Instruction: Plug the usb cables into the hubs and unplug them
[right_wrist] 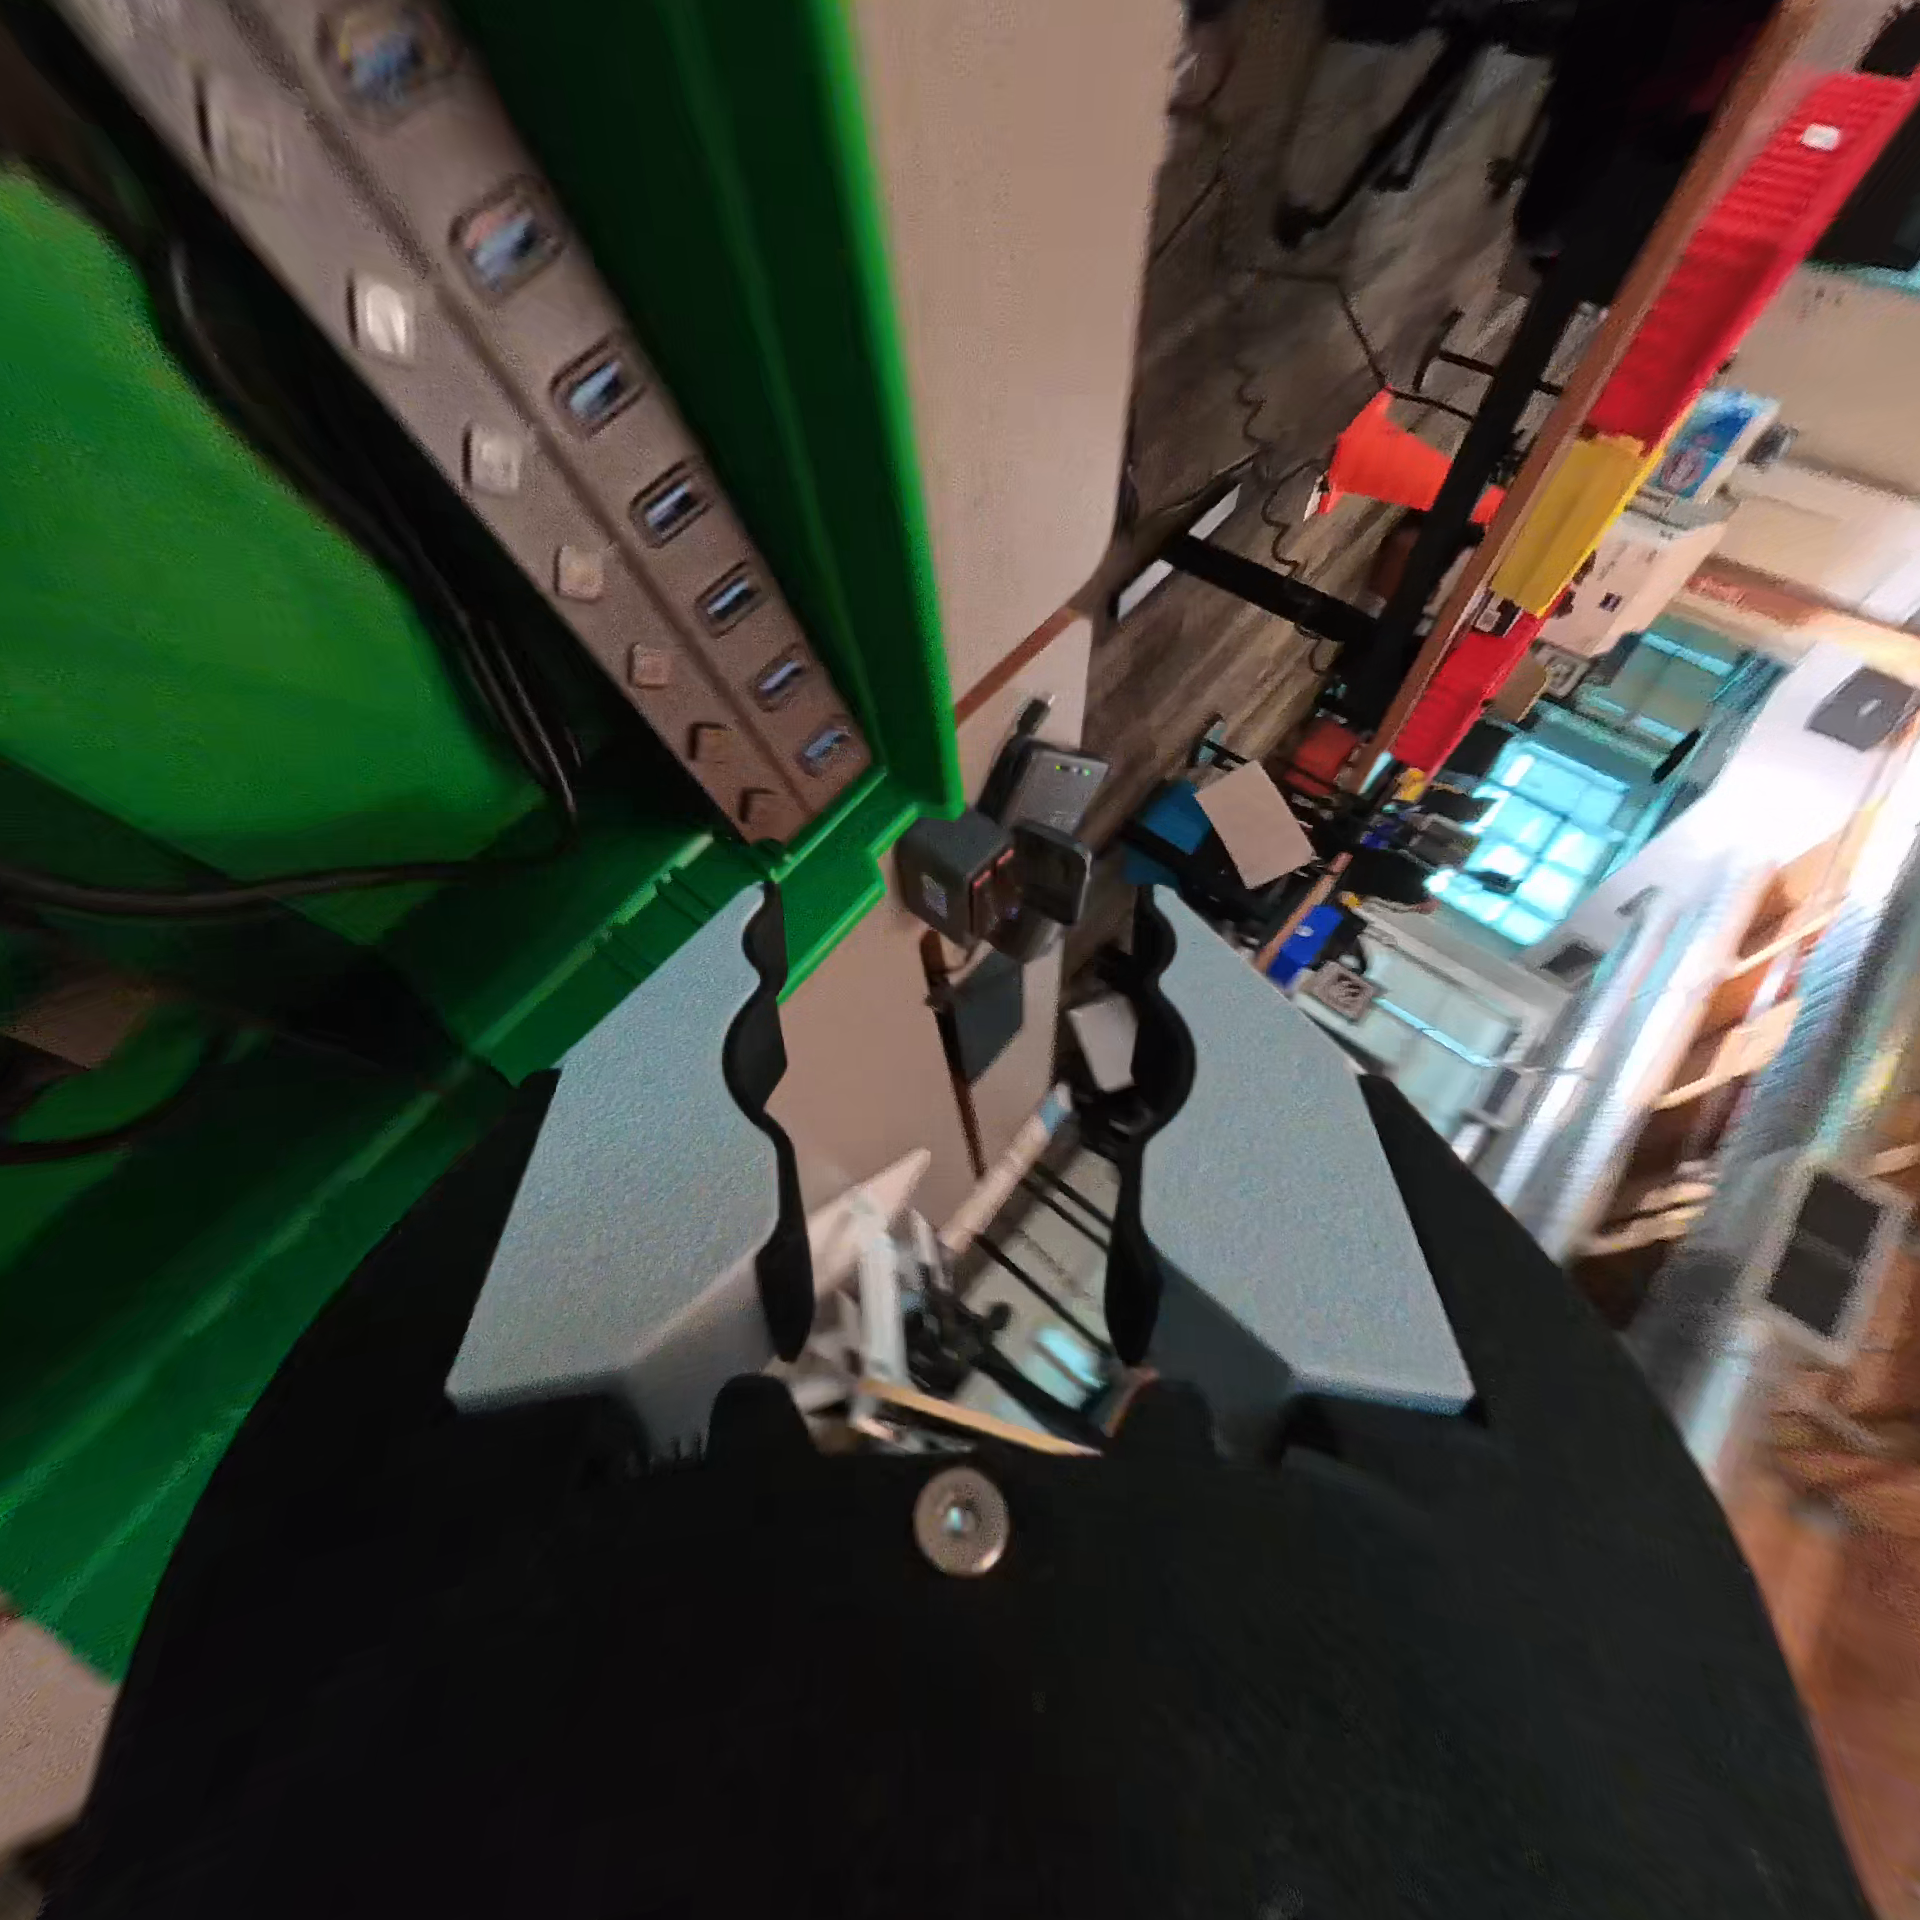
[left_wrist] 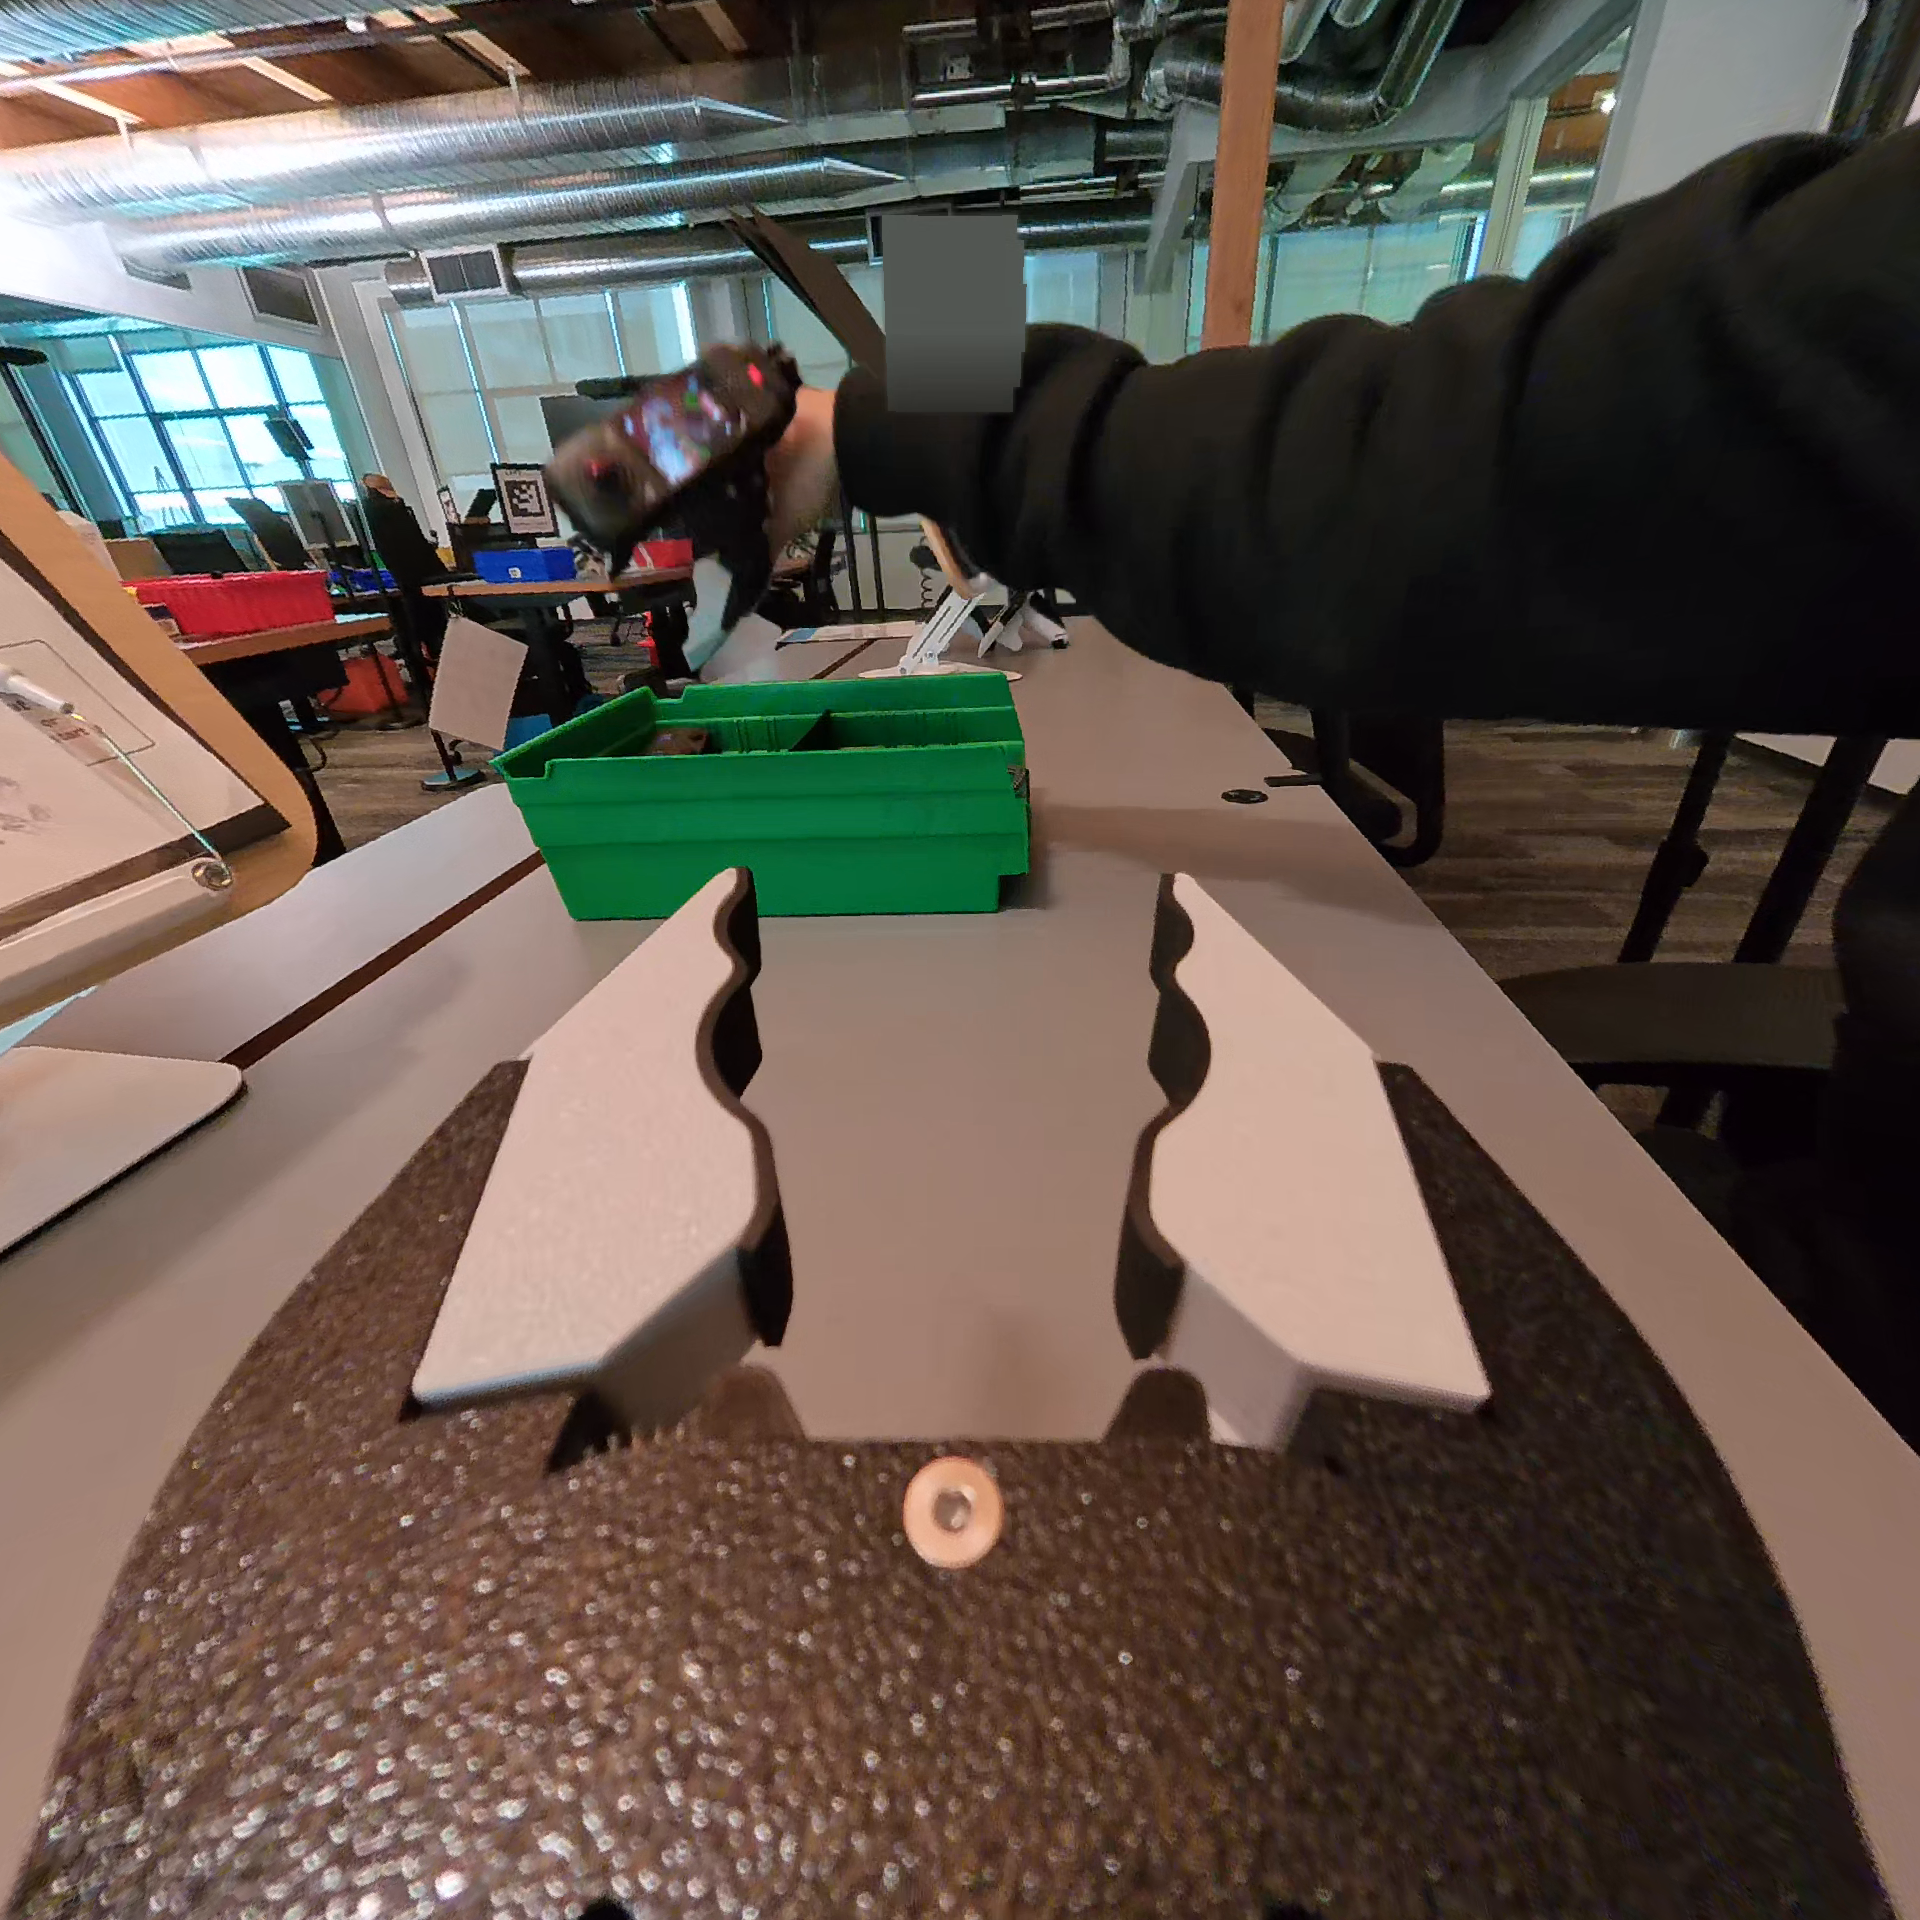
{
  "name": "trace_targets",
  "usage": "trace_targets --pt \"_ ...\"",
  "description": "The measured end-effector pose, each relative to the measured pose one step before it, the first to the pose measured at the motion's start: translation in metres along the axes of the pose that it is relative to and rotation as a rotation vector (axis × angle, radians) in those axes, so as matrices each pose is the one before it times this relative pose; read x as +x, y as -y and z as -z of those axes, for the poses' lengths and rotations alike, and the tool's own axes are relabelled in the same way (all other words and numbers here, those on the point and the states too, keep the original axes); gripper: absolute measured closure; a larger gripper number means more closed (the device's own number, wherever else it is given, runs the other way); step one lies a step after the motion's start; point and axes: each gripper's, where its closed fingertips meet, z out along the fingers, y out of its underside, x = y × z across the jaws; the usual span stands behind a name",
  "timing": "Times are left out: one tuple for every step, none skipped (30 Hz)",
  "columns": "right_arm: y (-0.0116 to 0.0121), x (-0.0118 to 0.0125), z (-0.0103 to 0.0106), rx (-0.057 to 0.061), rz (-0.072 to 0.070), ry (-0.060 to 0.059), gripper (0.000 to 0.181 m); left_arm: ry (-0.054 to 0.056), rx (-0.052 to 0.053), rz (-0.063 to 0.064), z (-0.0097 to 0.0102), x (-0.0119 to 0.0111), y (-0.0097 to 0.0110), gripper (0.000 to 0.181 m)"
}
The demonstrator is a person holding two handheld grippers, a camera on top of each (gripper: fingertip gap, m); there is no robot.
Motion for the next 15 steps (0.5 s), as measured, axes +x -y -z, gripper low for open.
trace_targets --pt "0.00446 0.00433 0.0124 0.0452 -0.0866 0.0052 0.112 -0.0009 -0.0012 0.0011 -0.00059 0.00031 -0.00001 0.107" --pt "0.00979 0.002 0.01367 0.0618 -0.091 0.002 0.108 0.0024 -0.0045 0.0009 -0.0008 -0.00011 -0.0005 0.107" --pt "0.01516 -0.00155 0.01445 0.0789 -0.0893 -0.0007 0.106 -0.0009 -0.0081 -0.0005 -0.001 0.00048 -0.00102 0.107" --pt "0.02009 -0.00613 0.01446 0.0936 -0.0816 0.0013 0.106 0.0006 -0.0096 -0.0023 -0.00094 0.00042 -0.00121 0.107" --pt "0.02366 -0.01142 0.01387 0.1081 -0.0728 0.0047 0.105 0.0118 -0.012 -0.0055 -0.00077 -0.00137 -0.00141 0.107" --pt "0.02512 -0.01745 0.01208 0.1151 -0.0695 0.0161 0.105 0.0125 -0.0135 -0.0077 -0.00033 -0.00136 -0.00128 0.107" --pt "0.02535 -0.02267 0.00935 0.1192 -0.076 0.0268 0.105 0.0034 -0.0098 -0.0068 0.0002 -0.00014 -0.00063 0.107" --pt "0.02384 -0.02876 0.00615 0.1202 -0.0805 0.0495 0.105 0.0086 -0.0029 -0.0041 0.00066 -0.00081 0.00095 0.107" --pt "0.01946 -0.03387 0.00237 0.1135 -0.08 0.0725 0.105 0.0155 0.0017 -0.0024 0.00121 -0.00192 0.0029 0.107" --pt "0.01552 -0.0347 -0.00125 0.1105 -0.0796 0.0794 0.104 0.0151 0.0094 -0.0002 0.0022 -0.00166 0.00531 0.107" --pt "0.01014 -0.03158 -0.00406 0.1001 -0.0701 0.0701 0.104 0.018 0.0226 0.006 0.00345 -0.00178 0.00815 0.107" --pt "0.0036 -0.02458 -0.00468 0.0742 -0.0572 0.0434 0.104 0.0327 0.0283 0.0181 0.00514 -0.00351 0.01054 0.109" --pt "-0.00008 -0.0165 -0.00435 0.0575 -0.0455 0.013 0.105 0.0476 0.0116 0.0171 0.00725 -0.00489 0.0101 0.111" --pt "-0.00328 -0.01144 -0.00304 0.0393 -0.0168 0.0028 0.105 0.0721 -0.0094 0.0055 0.01013 -0.00801 0.00962 0.113" --pt "-0.00531 -0.00605 -0.00107 0.0237 0.0065 -0.0147 0.106 0.0858 -0.0202 -0.0133 0.01352 -0.01088 0.00994 0.114"
